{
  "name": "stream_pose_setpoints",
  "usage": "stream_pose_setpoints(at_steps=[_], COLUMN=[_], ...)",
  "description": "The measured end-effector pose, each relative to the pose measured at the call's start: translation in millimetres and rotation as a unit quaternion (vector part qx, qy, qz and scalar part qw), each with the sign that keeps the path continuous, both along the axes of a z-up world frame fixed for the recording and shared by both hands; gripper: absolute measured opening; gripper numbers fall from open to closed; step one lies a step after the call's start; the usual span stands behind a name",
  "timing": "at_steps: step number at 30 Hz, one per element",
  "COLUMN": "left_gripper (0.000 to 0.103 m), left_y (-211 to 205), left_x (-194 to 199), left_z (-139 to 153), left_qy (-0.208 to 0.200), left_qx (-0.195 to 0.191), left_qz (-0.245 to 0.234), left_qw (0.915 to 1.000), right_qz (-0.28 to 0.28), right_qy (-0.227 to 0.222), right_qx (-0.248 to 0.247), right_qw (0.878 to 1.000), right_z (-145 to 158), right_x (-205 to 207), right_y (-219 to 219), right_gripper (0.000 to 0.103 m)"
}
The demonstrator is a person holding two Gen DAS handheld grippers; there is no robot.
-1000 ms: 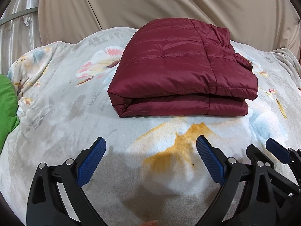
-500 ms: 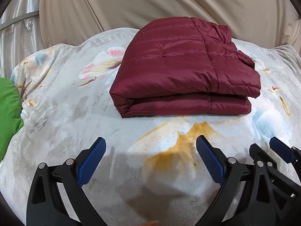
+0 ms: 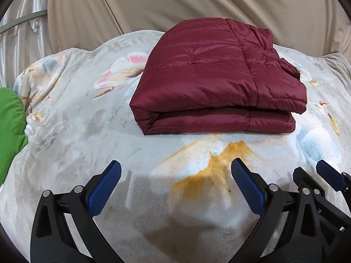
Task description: Fold large clothes
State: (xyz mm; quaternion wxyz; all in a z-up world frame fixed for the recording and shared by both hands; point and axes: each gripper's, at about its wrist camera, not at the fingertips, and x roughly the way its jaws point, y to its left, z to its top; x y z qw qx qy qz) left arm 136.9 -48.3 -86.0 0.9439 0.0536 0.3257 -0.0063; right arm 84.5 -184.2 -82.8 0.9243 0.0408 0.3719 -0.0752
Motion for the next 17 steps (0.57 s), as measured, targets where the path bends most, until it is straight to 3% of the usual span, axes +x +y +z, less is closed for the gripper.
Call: stream_pose_setpoints(at_steps=[17], left_gripper=[0.097], left_y=[-2.8], left_x=[0.8], left_z=[-1.1], left_qy=[0.003], left_qx=[0.005], left_qz=[0.004], left_qw=[1.0000], right_qz=[-0.004], right_qy=[-0.003], right_qx=[-0.003], right_qw=[1.000], right_z=[0.4], right_x=[-1.8], right_y=[2.5], right_gripper=[0.043])
